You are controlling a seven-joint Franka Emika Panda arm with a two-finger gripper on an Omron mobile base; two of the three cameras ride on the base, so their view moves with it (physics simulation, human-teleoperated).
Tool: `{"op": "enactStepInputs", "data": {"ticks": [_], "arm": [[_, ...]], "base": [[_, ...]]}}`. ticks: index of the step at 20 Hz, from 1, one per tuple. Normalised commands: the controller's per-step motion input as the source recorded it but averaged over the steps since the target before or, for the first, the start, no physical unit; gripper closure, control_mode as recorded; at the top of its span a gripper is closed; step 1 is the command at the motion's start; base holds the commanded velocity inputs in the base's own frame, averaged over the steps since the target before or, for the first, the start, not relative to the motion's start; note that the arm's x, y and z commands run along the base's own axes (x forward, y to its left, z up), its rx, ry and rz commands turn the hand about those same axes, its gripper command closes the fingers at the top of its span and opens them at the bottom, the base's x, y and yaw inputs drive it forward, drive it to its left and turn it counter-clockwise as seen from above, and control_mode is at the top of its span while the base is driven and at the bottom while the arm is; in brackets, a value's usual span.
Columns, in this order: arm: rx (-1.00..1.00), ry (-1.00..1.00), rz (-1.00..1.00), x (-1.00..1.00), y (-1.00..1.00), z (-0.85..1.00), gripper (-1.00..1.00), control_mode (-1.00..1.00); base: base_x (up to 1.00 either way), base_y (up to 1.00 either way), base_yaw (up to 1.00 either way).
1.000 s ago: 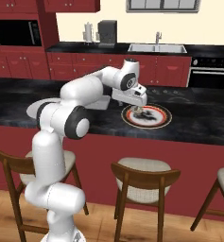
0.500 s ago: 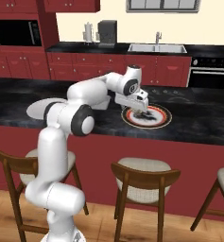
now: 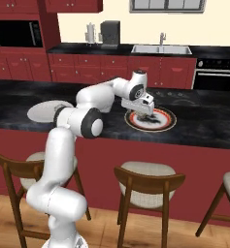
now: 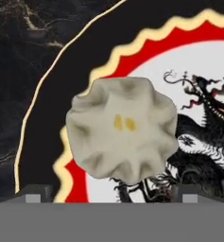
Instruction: Place two dumplings into each of the tupperware containers and then place the containers in the fridge.
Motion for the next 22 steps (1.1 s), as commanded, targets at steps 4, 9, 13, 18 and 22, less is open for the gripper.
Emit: {"op": "enactStepInputs", "data": {"ticks": [4,9,13,18,22], "arm": [[0.00,0.00,0.00,0.48,-0.31,-0.11,-1.00,-1.00],[0.00,0.00,0.00,0.36,-0.11,-0.06,-1.00,-1.00],[0.00,0.05,0.00,0.06,0.00,-0.05,1.00,-1.00],[-0.03,0.01,0.02,-0.61,0.29,0.00,1.00,-1.00],[-0.07,0.00,0.08,-1.00,0.60,0.00,1.00,-1.00]], "base": [[0.00,0.00,0.00],[0.00,0.00,0.00],[0.00,0.00,0.00],[0.00,0.00,0.00],[0.00,0.00,0.00]]}}
